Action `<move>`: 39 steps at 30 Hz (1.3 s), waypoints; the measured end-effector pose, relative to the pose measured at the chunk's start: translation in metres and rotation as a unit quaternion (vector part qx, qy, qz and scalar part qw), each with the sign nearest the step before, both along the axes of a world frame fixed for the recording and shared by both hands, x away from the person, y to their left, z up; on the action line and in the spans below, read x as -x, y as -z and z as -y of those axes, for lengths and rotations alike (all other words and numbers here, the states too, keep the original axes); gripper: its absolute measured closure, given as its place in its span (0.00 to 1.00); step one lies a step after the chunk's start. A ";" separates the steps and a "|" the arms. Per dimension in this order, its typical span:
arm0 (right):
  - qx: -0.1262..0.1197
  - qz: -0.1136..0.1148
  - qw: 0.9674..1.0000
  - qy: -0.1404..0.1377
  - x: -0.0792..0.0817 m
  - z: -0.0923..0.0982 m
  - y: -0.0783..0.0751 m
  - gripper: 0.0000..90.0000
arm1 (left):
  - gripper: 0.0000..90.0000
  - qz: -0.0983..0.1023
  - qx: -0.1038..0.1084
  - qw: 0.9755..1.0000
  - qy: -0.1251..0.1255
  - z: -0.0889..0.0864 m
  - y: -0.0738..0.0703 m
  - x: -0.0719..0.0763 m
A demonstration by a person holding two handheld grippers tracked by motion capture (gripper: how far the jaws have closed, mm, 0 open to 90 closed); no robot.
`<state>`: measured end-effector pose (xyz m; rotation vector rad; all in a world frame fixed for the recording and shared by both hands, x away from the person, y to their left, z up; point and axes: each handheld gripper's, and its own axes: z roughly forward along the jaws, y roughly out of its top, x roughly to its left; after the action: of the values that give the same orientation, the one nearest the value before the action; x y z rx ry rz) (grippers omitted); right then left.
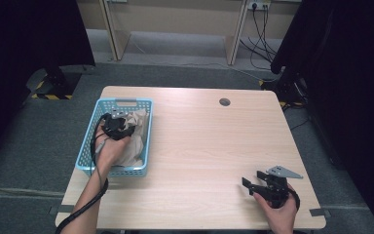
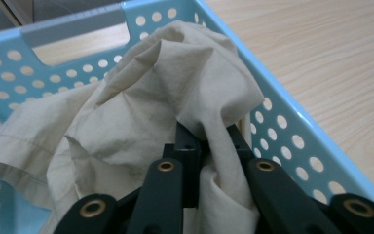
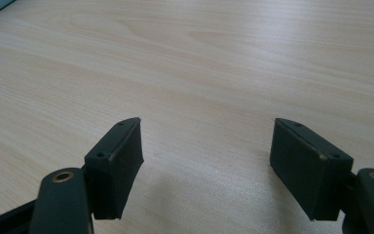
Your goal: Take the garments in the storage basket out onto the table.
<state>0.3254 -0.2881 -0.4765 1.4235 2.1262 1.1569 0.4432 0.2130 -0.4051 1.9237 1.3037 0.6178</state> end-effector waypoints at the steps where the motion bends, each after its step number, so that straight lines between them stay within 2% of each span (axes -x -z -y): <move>1: 0.000 0.000 1.000 0.000 0.000 0.000 0.000 0.32 | 0.93 0.003 0.006 1.000 0.003 -0.001 -0.002 0.002; 7: 0.000 0.000 1.000 0.000 0.000 0.000 0.000 0.32 | 0.97 0.035 0.032 0.999 -0.005 -0.005 -0.009 0.008; 15: 0.000 -0.001 1.000 0.002 0.000 0.000 0.000 0.32 | 0.98 0.079 0.046 0.996 -0.008 -0.007 -0.021 0.016; 19: 0.002 0.002 1.000 0.000 0.000 0.000 0.000 0.32 | 0.98 0.104 0.054 0.993 -0.011 -0.008 -0.028 0.020; 23: 0.001 0.001 1.000 0.001 0.000 0.000 0.000 0.32 | 0.98 0.121 0.059 0.991 -0.007 -0.008 -0.035 0.023; 25: 0.001 0.001 1.000 0.001 0.000 0.000 0.000 0.32 | 0.98 0.134 0.062 0.989 -0.012 -0.009 -0.039 0.024; 28: 0.003 0.002 1.000 0.001 0.000 0.000 0.000 0.32 | 0.98 0.147 0.067 0.987 -0.018 -0.011 -0.041 0.026; 32: 0.002 0.000 1.000 0.002 0.000 0.000 0.000 0.32 | 0.98 0.158 0.068 0.985 -0.019 -0.013 -0.044 0.028; 39: 0.003 0.000 1.000 0.002 0.000 0.000 0.000 0.32 | 0.98 0.190 0.071 0.979 -0.025 -0.014 -0.055 0.033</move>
<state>0.3253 -0.2877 -0.4764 1.4248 2.1230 1.1493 0.4104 0.2272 -0.3501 1.5674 1.1199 0.8466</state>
